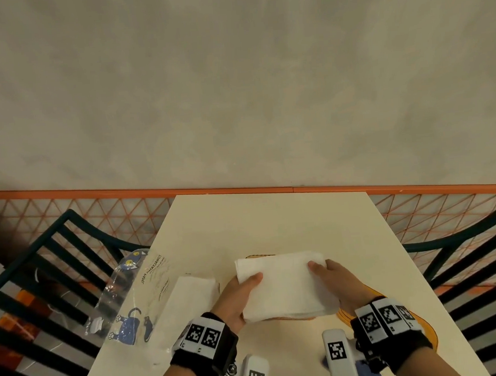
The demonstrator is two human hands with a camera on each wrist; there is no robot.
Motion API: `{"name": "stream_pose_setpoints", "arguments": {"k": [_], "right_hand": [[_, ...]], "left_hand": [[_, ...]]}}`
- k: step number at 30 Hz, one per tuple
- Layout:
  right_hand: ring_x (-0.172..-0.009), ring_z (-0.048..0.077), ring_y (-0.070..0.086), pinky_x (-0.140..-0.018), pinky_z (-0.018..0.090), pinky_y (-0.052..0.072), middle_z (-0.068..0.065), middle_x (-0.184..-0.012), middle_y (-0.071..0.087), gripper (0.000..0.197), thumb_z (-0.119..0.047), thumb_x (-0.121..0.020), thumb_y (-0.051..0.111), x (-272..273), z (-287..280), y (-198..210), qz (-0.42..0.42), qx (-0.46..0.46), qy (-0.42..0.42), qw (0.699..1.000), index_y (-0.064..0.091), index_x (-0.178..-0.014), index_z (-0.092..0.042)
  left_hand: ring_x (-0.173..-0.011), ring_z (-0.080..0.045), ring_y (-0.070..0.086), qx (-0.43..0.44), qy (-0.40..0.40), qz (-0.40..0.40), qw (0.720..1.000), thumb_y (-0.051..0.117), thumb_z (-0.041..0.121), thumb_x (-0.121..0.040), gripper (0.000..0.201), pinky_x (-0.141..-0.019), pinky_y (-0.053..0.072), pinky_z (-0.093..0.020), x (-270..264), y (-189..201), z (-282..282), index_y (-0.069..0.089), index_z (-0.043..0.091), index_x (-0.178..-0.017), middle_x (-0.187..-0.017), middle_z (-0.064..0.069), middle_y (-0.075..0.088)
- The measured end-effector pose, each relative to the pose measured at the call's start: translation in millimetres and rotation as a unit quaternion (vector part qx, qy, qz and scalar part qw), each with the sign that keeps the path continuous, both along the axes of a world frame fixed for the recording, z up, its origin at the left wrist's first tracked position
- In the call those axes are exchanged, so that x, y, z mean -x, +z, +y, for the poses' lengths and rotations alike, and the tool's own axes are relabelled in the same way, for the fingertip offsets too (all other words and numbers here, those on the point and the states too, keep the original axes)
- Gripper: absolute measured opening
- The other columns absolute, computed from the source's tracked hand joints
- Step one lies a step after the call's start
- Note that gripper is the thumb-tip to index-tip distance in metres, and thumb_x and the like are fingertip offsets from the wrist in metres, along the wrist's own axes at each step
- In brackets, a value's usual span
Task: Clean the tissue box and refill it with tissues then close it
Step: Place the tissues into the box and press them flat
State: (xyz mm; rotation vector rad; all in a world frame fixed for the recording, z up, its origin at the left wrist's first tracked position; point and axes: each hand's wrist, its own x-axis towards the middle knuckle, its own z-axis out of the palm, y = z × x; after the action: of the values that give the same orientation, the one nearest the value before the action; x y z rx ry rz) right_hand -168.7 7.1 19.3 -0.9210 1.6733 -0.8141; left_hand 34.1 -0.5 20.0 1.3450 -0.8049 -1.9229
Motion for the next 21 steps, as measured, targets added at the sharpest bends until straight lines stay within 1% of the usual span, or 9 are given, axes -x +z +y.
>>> {"name": "stream_pose_setpoints", "arguments": {"k": [3, 6, 8, 11, 14, 16, 18, 19, 21], "right_hand": [[-0.096, 0.025, 0.062, -0.076, 0.034, 0.054, 0.011, -0.109, 0.063, 0.023, -0.016, -0.093, 0.054, 4, -4, 7, -0.11, -0.01, 0.029, 0.993, 0.053, -0.113, -0.004], [-0.098, 0.028, 0.061, -0.073, 0.033, 0.054, 0.016, -0.117, 0.061, 0.034, -0.002, -0.087, 0.058, 9, -20, 12, -0.129, 0.005, 0.007, 0.992, 0.049, -0.12, 0.003], [-0.099, 0.032, 0.06, -0.081, 0.042, 0.054, 0.019, -0.114, 0.06, 0.037, -0.001, -0.086, 0.059, 10, -33, 13, -0.088, 0.011, -0.022, 0.996, 0.048, -0.121, 0.009], [-0.104, 0.036, 0.057, -0.093, 0.051, 0.05, 0.021, -0.114, 0.059, 0.039, -0.008, -0.083, 0.064, 8, -46, 7, 0.029, -0.03, -0.013, 0.999, 0.051, -0.117, 0.008], [-0.098, 0.027, 0.053, -0.081, 0.034, 0.05, 0.005, -0.081, 0.05, 0.038, -0.011, -0.086, 0.061, 2, -49, 0, 0.134, -0.063, 0.013, 0.989, 0.051, -0.118, 0.006], [-0.108, 0.028, 0.056, -0.08, 0.03, 0.045, 0.0, -0.069, 0.04, 0.023, -0.014, -0.09, 0.054, -4, -50, -3, 0.204, -0.116, 0.061, 0.97, 0.055, -0.102, 0.005], [-0.115, 0.03, 0.056, -0.083, 0.028, 0.045, 0.006, -0.081, 0.055, 0.015, -0.013, -0.089, 0.055, -7, -52, -7, 0.246, -0.126, 0.065, 0.959, 0.054, -0.088, 0.002], [-0.116, 0.03, 0.056, -0.085, 0.027, 0.046, 0.01, -0.098, 0.062, 0.017, -0.012, -0.088, 0.056, -7, -54, -13, 0.262, -0.125, 0.058, 0.955, 0.056, -0.097, 0.003], [-0.116, 0.029, 0.056, -0.087, 0.026, 0.046, 0.015, -0.121, 0.06, 0.03, -0.011, -0.09, 0.054, -8, -58, -21, 0.287, -0.132, 0.056, 0.947, 0.053, -0.116, 0.003]], "left_hand": [[-0.113, -0.033, 0.057, 0.01, 0.016, -0.062, 0.998, 0.056, 0.02, -0.093, 0.036, -0.086, 0.051, -0.044, -2, 2, -20, 0.053, 0.008, -0.127, -0.123, -0.016, 0.06], [-0.107, -0.032, 0.058, 0.051, 0.019, -0.091, 0.994, 0.061, 0.017, -0.089, 0.045, -0.09, 0.051, -0.047, 0, 9, -49, 0.047, 0.004, -0.13, -0.121, -0.016, 0.059], [-0.114, -0.035, 0.055, 0.078, 0.01, -0.141, 0.987, 0.065, 0.015, -0.086, 0.055, -0.094, 0.049, -0.052, 2, 10, -66, 0.04, 0.007, -0.134, -0.127, -0.017, 0.054], [-0.116, -0.035, 0.054, 0.145, -0.057, -0.302, 0.941, 0.063, 0.012, -0.086, 0.061, -0.093, 0.048, -0.04, 7, 2, -77, 0.032, 0.013, -0.139, -0.13, -0.019, 0.052], [-0.118, -0.031, 0.053, 0.185, -0.109, -0.4, 0.891, 0.062, 0.013, -0.087, 0.067, -0.096, 0.044, -0.033, 13, -18, -75, 0.026, 0.013, -0.144, -0.133, -0.018, 0.051], [-0.123, -0.03, 0.05, 0.192, -0.141, -0.442, 0.865, 0.059, 0.014, -0.089, 0.07, -0.098, 0.042, -0.032, 18, -28, -74, 0.019, 0.013, -0.147, -0.137, -0.017, 0.048], [-0.123, -0.029, 0.05, 0.194, -0.168, -0.485, 0.836, 0.054, 0.016, -0.092, 0.071, -0.104, 0.038, -0.037, 23, -34, -75, 0.011, 0.018, -0.149, -0.135, -0.015, 0.05], [-0.122, -0.027, 0.051, 0.197, -0.182, -0.515, 0.814, 0.052, 0.016, -0.093, 0.07, -0.108, 0.034, -0.041, 26, -35, -76, 0.008, 0.022, -0.149, -0.132, -0.013, 0.054], [-0.117, -0.024, 0.054, 0.21, -0.21, -0.565, 0.77, 0.048, 0.012, -0.094, 0.072, -0.114, 0.022, -0.047, 31, -39, -75, 0.004, 0.027, -0.149, -0.124, -0.008, 0.059]]}}
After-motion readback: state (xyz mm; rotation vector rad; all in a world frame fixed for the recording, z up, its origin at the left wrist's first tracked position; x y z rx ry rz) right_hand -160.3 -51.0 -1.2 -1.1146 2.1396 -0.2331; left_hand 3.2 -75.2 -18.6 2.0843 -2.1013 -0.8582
